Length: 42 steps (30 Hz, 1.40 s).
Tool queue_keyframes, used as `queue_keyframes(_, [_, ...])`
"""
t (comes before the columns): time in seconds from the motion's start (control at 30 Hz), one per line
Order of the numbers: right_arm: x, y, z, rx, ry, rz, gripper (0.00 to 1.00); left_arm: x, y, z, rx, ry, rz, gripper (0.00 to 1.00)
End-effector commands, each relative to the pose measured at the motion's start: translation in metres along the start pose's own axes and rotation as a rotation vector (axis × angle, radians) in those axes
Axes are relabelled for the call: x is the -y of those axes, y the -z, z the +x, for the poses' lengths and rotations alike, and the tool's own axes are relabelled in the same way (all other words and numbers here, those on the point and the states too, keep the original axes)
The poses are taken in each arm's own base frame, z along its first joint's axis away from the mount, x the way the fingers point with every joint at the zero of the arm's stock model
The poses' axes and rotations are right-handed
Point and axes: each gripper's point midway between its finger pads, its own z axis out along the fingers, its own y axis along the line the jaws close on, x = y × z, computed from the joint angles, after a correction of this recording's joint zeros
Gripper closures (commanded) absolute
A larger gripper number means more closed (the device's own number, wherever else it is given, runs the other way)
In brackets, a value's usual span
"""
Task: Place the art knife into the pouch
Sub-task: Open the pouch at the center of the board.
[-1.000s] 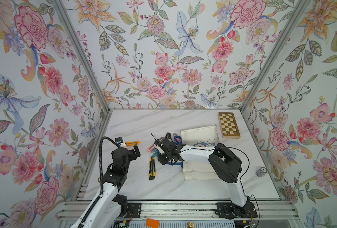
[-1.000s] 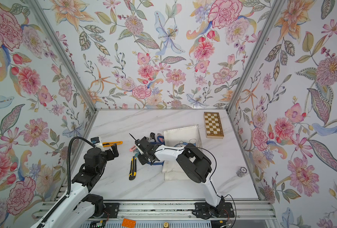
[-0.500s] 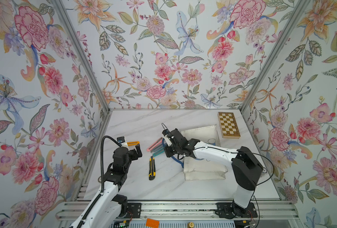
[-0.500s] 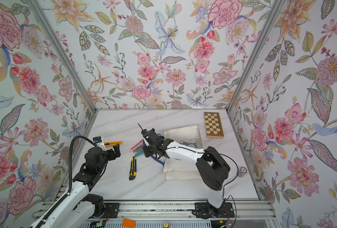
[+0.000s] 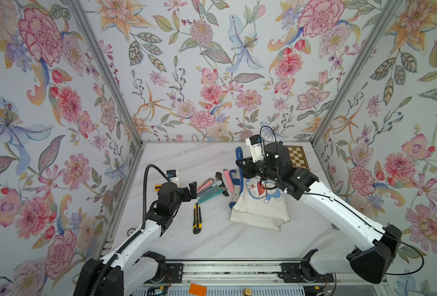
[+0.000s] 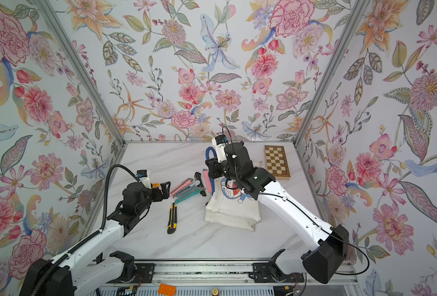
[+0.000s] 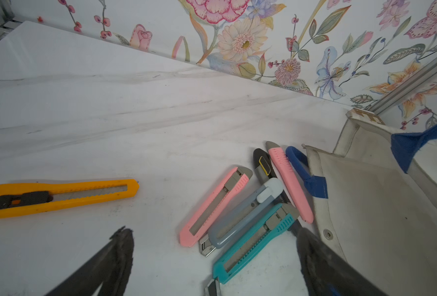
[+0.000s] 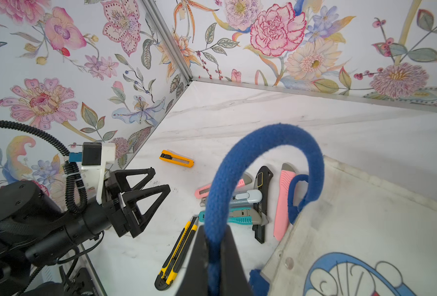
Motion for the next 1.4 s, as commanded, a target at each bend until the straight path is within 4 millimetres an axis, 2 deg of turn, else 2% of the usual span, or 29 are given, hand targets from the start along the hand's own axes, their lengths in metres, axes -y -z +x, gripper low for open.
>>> queue_keyframes(0.0, [0.000,0.031,-0.029,0.059,0.029,0.003,1.00,0.030,-0.009,-0.015,0.022,0.006,0.090,0.01])
queue_keyframes(0.1, [0.010,0.047,-0.049,0.105,0.019,0.012,1.00,0.046,-0.023,-0.008,-0.019,-0.008,0.126,0.00])
queue_keyframes(0.2, [0.010,0.062,-0.064,0.145,0.046,0.007,1.00,0.063,-0.038,-0.003,-0.050,-0.003,0.176,0.01])
queue_keyframes(0.37, [0.013,0.078,-0.079,0.181,0.065,0.010,1.00,0.089,-0.057,0.004,-0.088,-0.004,0.248,0.01])
queue_keyframes(0.63, [0.008,0.079,-0.082,0.180,0.092,-0.032,1.00,0.136,-0.079,0.016,-0.155,-0.022,0.359,0.02])
queue_keyframes(0.7, [0.007,0.078,-0.082,0.179,0.101,-0.041,1.00,0.146,-0.088,0.026,-0.199,-0.020,0.390,0.04])
queue_keyframes(1.0, [0.005,0.074,-0.083,0.195,0.110,-0.069,1.00,0.180,-0.101,0.038,-0.256,-0.017,0.493,0.23])
queue_keyframes(1.3, [0.004,0.074,-0.082,0.209,0.104,-0.089,1.00,0.211,-0.112,0.049,-0.303,0.047,0.615,0.37])
queue_keyframes(1.33, [0.004,0.074,-0.082,0.212,0.104,-0.091,1.00,0.215,-0.114,0.051,-0.311,0.045,0.620,0.40])
queue_keyframes(1.37, [0.004,0.074,-0.083,0.215,0.106,-0.094,1.00,0.218,-0.118,0.054,-0.324,0.040,0.616,0.46])
